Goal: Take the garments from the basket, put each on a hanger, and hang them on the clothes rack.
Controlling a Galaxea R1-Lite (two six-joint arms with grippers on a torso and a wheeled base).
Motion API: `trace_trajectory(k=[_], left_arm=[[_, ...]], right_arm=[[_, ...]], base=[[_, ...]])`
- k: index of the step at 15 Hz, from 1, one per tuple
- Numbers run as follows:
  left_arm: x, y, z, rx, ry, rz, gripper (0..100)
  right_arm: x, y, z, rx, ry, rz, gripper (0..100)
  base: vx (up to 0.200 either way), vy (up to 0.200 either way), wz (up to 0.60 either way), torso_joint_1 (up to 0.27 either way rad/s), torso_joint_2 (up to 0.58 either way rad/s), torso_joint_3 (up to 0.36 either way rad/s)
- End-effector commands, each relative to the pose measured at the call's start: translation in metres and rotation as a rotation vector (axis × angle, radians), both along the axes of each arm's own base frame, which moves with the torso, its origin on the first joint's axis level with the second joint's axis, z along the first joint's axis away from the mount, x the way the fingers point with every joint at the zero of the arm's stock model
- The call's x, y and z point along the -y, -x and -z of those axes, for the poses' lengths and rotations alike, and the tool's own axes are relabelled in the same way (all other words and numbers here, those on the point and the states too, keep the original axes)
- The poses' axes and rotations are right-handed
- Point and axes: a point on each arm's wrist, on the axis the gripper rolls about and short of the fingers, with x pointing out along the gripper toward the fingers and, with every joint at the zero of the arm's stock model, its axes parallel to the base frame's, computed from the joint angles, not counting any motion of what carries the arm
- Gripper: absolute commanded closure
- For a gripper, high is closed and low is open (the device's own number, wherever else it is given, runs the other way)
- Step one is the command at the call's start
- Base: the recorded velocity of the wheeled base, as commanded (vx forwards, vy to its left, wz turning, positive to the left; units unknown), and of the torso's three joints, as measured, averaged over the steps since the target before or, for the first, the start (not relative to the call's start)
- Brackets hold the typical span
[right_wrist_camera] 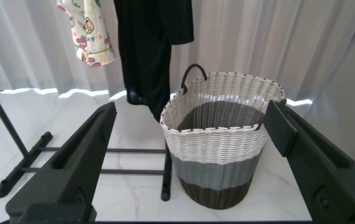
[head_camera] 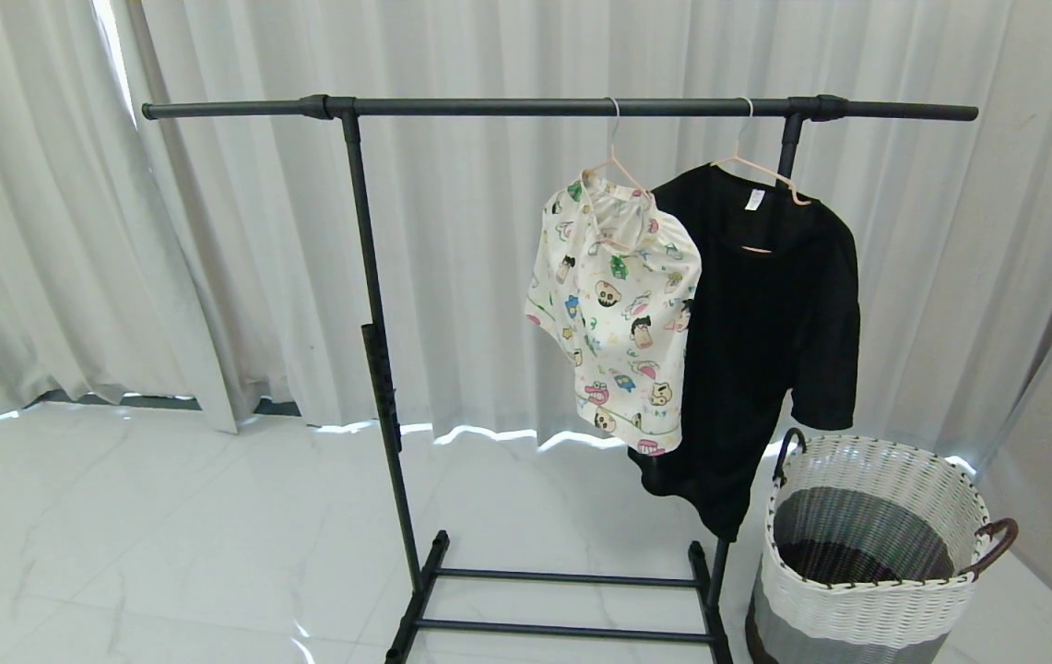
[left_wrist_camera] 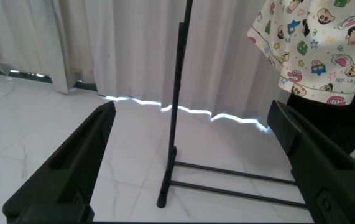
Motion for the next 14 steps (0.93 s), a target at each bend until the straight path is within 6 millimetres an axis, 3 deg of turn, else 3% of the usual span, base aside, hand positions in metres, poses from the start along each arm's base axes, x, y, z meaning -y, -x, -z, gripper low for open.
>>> trace_trajectory(k=[1,14], left_arm=[[0.0,0.0001,0.0,0.002,0.0,0.0,0],[0.0,0.0001,0.0,0.002,0.0,0.0,0]], right_arm=[[0.0,0.0,0.0,0.0,0.001,-0.001,0],[0.0,0.0,0.0,0.0,0.001,0.001,0]], base=[[0.0,0.0,0.0,0.0,0.0,0.0],[0.0,0.0,0.0,0.0,0.0,0.0]])
